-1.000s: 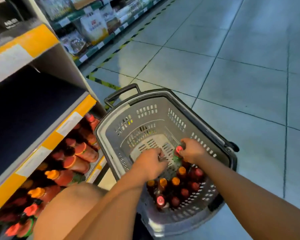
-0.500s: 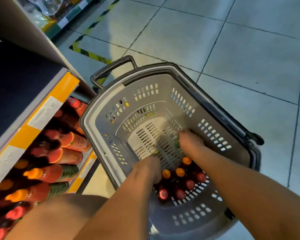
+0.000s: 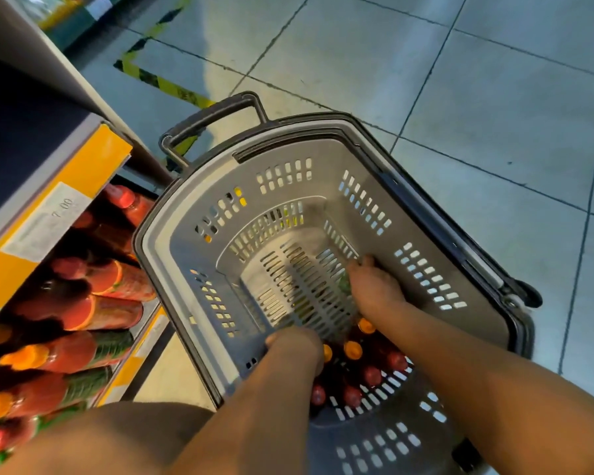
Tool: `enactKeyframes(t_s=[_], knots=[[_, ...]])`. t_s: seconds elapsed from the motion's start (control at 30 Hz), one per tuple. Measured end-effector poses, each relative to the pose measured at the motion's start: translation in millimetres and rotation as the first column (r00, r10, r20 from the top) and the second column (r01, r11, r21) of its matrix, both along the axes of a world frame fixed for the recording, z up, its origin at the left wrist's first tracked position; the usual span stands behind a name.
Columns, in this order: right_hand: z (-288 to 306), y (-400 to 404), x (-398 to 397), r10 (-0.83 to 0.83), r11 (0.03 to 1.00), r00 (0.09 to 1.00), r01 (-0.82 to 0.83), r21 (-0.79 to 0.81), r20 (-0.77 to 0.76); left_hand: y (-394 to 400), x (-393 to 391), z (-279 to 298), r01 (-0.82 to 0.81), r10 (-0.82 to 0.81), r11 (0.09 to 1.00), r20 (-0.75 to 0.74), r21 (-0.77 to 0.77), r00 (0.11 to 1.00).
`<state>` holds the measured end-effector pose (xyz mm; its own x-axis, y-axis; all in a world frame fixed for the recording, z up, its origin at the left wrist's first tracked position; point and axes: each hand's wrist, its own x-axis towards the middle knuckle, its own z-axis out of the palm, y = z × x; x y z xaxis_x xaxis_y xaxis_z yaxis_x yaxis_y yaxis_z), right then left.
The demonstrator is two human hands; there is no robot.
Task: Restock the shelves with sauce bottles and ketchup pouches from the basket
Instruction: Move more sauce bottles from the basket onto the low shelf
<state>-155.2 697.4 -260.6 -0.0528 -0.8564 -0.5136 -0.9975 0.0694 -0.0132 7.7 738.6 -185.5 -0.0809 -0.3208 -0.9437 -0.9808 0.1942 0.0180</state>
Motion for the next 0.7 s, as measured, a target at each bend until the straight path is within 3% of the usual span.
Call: enactKeyframes(t_s=[0.27,0.47,0.57,0.7], knots=[[7,3,0,-0.017,1.0,1.0,0.017,0.006,0.016,-4,4,26,-0.072,0.072,0.993,0.0,-0.093,0.997],[11,2,4,0.007,1.0,1.0,-0.008,-0.004,-0.01,-9,20,77,-0.242,0.193,0.937,-0.206,-0.251,0.959],[15,9,3,0.028,0.998,1.0,-0.028,-0.061,-0.006,-4,30,109,-0.406,0.269,0.851,-0.388,-0.333,0.882],[25,20,2,0.07,0.997,0.997,-0.071,-0.039,-0.035,15,64,150,-0.679,0.338,0.647,-0.668,-0.346,0.663]])
